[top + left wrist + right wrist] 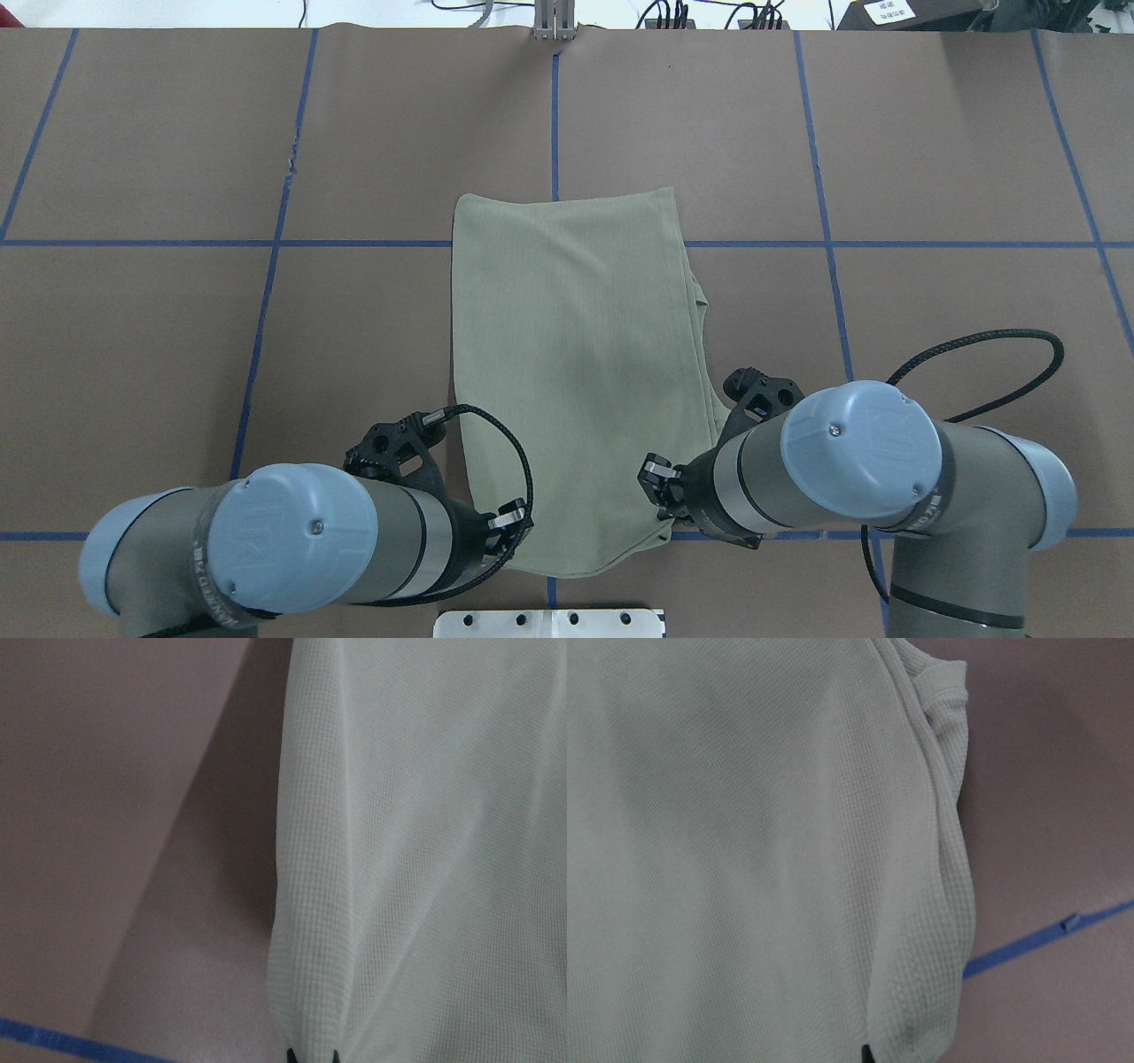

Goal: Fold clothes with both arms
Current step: 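Lift the near edge with both grippers and begin folding it over, then carry the near edge with both grippers over the shirt toward the far edge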

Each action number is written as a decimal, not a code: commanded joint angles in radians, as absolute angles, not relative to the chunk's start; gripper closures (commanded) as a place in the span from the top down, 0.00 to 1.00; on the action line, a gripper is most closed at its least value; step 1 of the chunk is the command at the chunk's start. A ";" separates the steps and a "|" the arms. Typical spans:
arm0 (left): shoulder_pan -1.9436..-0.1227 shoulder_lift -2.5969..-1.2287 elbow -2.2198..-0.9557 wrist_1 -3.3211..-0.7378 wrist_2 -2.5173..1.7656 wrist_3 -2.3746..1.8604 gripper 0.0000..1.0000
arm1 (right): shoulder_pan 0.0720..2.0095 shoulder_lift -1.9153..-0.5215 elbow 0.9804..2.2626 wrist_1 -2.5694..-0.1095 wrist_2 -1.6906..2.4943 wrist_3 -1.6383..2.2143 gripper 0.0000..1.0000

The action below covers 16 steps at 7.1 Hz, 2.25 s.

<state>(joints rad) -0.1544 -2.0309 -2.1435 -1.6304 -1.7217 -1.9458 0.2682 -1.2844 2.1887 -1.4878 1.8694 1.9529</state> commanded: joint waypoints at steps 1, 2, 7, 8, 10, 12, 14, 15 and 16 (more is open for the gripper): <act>-0.135 -2.020 -2.210 -1.554 -1.727 -1.954 0.00 | 0.247 -1.296 2.224 -1.486 1.872 1.988 0.00; -0.150 -2.023 -2.189 -1.555 -1.724 -1.950 0.00 | 0.258 -1.272 2.189 -1.488 1.849 1.987 0.00; -0.369 -2.093 -2.052 -1.627 -1.724 -1.934 0.00 | 0.495 -1.134 1.998 -1.479 1.809 1.927 0.00; -0.414 -2.127 -1.973 -1.638 -1.724 -1.933 0.00 | 0.550 -1.105 1.926 -1.479 1.809 1.892 0.00; -0.494 -2.129 -1.874 -1.747 -1.724 -1.930 0.00 | 0.594 -1.001 1.792 -1.474 1.810 1.867 0.00; -0.527 -2.131 -1.798 -1.853 -1.724 -1.930 0.00 | 0.621 -0.959 1.642 -1.302 1.810 1.858 0.00; -0.554 -2.190 -1.711 -1.862 -1.724 -1.931 0.00 | 0.647 -0.956 1.600 -1.272 1.813 1.829 0.00; -0.564 -2.192 -1.679 -1.903 -1.724 -1.930 0.00 | 0.647 -0.956 1.592 -1.272 1.813 1.830 0.00; -0.569 -2.200 -1.661 -1.910 -1.723 -1.931 0.00 | 0.647 -0.954 1.579 -1.270 1.815 1.827 0.00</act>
